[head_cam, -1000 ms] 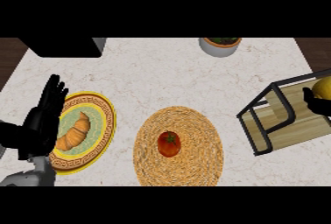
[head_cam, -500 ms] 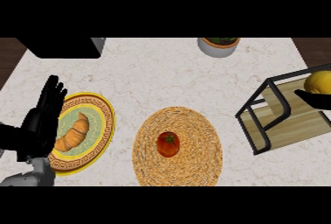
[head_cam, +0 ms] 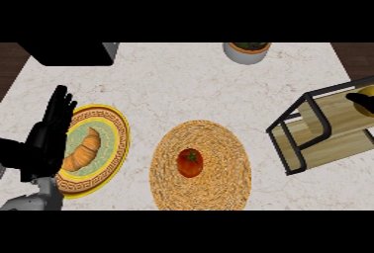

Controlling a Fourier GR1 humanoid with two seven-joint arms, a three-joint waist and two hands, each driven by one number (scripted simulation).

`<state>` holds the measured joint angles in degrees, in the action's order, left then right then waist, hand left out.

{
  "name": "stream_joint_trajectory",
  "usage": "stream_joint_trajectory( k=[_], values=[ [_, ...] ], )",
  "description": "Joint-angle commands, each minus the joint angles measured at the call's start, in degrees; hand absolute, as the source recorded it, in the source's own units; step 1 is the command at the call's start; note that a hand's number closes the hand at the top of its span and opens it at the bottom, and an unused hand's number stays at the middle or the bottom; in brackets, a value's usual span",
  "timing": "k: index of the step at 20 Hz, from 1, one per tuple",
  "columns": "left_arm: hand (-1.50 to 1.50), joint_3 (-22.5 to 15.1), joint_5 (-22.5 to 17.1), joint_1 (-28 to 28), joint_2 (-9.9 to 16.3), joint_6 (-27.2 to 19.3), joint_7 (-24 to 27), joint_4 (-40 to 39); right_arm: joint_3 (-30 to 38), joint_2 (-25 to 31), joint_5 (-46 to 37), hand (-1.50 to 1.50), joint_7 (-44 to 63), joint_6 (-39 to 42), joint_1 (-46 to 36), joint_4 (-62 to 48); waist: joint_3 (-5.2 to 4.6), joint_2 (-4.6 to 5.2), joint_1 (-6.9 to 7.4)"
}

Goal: Pick the lemon from the placemat and place it in the tiered shelf

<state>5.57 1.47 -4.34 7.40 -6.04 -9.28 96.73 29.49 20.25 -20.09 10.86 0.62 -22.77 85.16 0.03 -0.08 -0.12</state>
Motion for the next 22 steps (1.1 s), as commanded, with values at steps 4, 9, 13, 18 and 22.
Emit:
stream_joint_trajectory(
  k=[4, 9, 13, 18, 22],
  values=[
    [0.00, 0.67, -0.25, -0.21, 0.16, 0.37, 0.32, -0.70, 8.50, 5.16, 6.09, -1.50, 7.31, -0.14, 2.34, 6.07, -0.05, -0.03, -0.39],
    [0.00, -1.83, 2.38, 1.32, -1.71, -1.95, -1.98, 2.82, 17.67, 10.12, 13.83, -1.50, 11.18, 4.83, 8.27, 8.33, -0.01, -0.19, -0.86],
    [0.00, 0.02, 1.00, 1.72, -0.81, -0.87, 0.10, 1.51, 26.40, 16.14, 20.76, -1.50, 7.36, 10.65, 12.39, 1.18, 0.00, -0.07, -0.64],
    [0.00, -1.63, 1.97, 1.67, -2.14, -1.68, -1.86, 2.88, 33.53, 20.18, 28.83, -1.50, 6.03, 19.72, 19.03, -0.99, -0.02, -0.10, -0.76],
    [0.00, 1.46, -0.96, -0.36, 0.28, 1.36, -0.06, -0.90, 35.38, 22.07, 29.63, -1.50, -2.33, 24.18, 22.48, -9.91, -0.02, 0.04, -0.29]
  ],
)
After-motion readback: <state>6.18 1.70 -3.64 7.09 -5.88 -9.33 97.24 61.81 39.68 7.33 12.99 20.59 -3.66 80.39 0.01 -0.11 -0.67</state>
